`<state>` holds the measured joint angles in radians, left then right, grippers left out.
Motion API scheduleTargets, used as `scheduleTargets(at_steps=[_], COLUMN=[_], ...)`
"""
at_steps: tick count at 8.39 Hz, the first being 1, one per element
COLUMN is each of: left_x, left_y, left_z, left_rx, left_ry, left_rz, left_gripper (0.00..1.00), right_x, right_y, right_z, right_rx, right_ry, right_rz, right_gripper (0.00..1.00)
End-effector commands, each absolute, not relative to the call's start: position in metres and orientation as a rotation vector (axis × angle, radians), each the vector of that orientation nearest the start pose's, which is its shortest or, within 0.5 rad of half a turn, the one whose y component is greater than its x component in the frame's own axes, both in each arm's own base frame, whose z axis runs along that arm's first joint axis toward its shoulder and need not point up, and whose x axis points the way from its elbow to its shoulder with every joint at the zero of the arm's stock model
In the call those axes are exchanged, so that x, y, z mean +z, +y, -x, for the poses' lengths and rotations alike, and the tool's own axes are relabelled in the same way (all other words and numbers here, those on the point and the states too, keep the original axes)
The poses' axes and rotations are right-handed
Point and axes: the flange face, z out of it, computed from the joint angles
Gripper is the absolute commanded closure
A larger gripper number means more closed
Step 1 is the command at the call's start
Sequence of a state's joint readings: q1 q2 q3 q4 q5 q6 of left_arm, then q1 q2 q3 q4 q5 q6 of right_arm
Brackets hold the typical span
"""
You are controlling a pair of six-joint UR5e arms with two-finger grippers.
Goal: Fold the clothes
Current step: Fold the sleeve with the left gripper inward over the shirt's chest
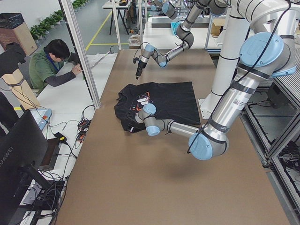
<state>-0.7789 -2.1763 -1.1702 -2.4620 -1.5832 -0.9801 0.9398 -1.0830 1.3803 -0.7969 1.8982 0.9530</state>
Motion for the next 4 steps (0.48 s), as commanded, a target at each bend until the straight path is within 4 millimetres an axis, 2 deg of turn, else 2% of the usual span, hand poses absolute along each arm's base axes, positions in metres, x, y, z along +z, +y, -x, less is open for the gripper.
scheduleTargets(at_steps=[1,2,3,4], left_x=[0.319,0.293,0.27,0.246], left_y=[-0.614,-0.606,-0.609,-0.608], left_z=[-0.438,-0.434,-0.442,-0.463], left_rx=[-0.153,-0.166,-0.209,-0.236], left_ry=[0.84,0.828,0.842,0.852], left_rz=[-0.628,-0.603,-0.58,-0.547], left_gripper=[1.0,1.0,1.0,1.0], right_x=[0.379,0.379,0.384,0.391], right_y=[-0.627,-0.627,-0.626,-0.624], right_z=[0.332,0.333,0.331,0.33], right_rx=[0.115,0.113,0.114,0.115], right_ry=[-0.964,-0.964,-0.96,-0.955], right_rz=[-0.537,-0.536,-0.534,-0.529], right_gripper=[0.06,0.06,0.06,0.06])
